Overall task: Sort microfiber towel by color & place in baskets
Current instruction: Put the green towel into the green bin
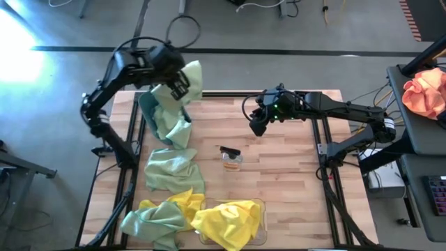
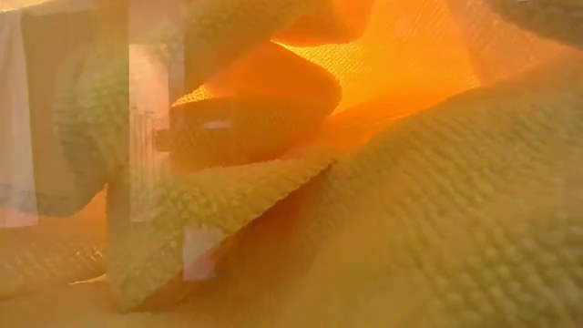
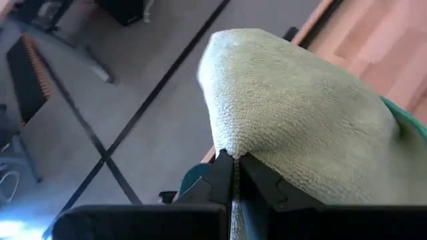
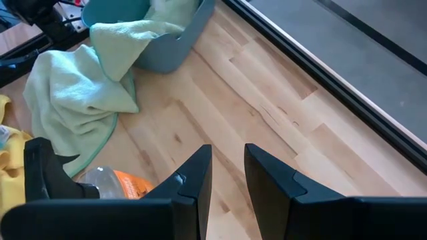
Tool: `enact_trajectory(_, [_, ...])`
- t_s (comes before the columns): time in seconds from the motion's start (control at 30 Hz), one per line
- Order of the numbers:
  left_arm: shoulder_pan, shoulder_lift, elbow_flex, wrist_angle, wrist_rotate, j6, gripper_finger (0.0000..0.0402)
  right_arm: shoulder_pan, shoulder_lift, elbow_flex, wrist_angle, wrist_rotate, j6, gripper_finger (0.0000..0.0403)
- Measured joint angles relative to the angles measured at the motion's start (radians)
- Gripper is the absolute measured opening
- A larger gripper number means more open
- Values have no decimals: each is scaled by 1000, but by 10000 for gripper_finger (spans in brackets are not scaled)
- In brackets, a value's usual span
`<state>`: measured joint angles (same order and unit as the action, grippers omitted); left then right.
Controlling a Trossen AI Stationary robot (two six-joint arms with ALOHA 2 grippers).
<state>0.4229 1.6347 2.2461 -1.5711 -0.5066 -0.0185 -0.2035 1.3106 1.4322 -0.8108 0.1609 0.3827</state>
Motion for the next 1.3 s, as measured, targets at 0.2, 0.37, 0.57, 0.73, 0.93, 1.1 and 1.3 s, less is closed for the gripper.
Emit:
enact_trajectory(0.2, [0,-136,-173,-1,-35,-72,0,0,0,0,0,0,0,82])
enact_trajectory(0.37, [2,-257,-402,0,-115,-163,0,0,0,0,0,0,0,82])
enact_trajectory(0.57, [4,-387,-683,18,-113,-306,0,0,0,0,0,0,2,82])
enact_trajectory(0.73, [4,-465,-886,116,-111,-357,0,0,0,0,5,0,3,82])
enact_trajectory(0.93, [4,-507,-1013,252,-103,-358,0,0,0,0,27,6,17,82])
enact_trajectory(1.1, [4,-518,-1017,279,-103,-341,12,0,0,0,39,26,18,82])
enact_trajectory(1.3, [4,-519,-961,263,-48,-323,56,0,0,0,39,26,27,82])
